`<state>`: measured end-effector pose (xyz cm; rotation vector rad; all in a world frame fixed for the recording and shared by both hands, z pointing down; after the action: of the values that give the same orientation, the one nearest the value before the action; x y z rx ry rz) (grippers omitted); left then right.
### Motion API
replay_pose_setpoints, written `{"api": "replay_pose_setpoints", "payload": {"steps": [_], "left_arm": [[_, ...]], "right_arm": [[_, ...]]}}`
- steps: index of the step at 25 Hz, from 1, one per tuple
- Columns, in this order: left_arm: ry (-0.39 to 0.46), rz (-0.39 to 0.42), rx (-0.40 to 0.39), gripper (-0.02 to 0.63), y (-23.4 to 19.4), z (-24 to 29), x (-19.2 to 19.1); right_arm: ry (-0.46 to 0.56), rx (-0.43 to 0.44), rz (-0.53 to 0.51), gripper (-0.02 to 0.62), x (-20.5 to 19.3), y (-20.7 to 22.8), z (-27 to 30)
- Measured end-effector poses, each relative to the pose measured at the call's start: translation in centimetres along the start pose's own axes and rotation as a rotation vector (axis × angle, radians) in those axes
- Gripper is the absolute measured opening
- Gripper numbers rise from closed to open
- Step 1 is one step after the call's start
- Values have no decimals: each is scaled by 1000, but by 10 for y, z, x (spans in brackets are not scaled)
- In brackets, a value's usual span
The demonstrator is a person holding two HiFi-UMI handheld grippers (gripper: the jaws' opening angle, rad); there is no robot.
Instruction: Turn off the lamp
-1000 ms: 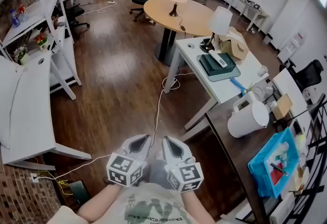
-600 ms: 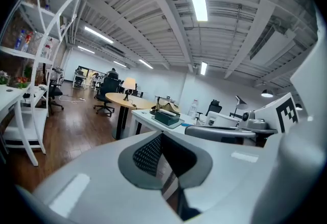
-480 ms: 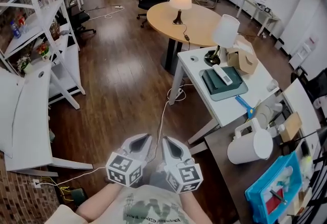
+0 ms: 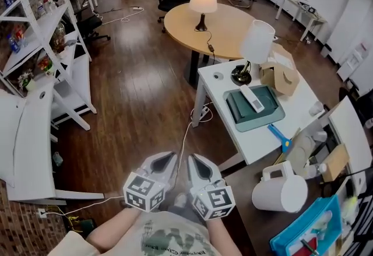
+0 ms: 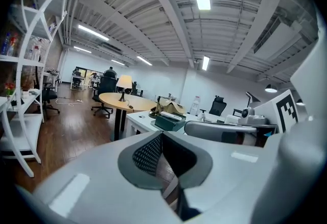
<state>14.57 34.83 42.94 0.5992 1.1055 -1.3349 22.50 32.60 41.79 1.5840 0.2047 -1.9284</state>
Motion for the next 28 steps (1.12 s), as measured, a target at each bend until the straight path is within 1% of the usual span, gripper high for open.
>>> {"api": "replay_pose_setpoints", "payload": {"steps": [4,10,17,23,28], "left_arm": [[2,9,8,0,-2,19,11],[3,40,16,0,-2,31,22],[-1,45,32,0,-17,50,26],[9,40,46,0,-45,70,37],[24,22,53,0,-87,95,53]], "right_arm": [[7,16,-1,5,7,16,9],[15,25,15,5,13,28,16],[17,33,20,5,15,42,35],[-3,44,-1,5,27,53,69],[-21,48,-21,5,38,63,116]]}}
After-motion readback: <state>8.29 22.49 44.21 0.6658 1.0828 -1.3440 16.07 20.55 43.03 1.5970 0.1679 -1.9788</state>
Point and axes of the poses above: the fingertips, and each gripper's own axes: z forward along the fingers, y to its right, x out of its top, the point moved 3 cm from there along -z, backward along the fingers, and after that the axes turned 7 degrees about -y, right-handed, at the moved point
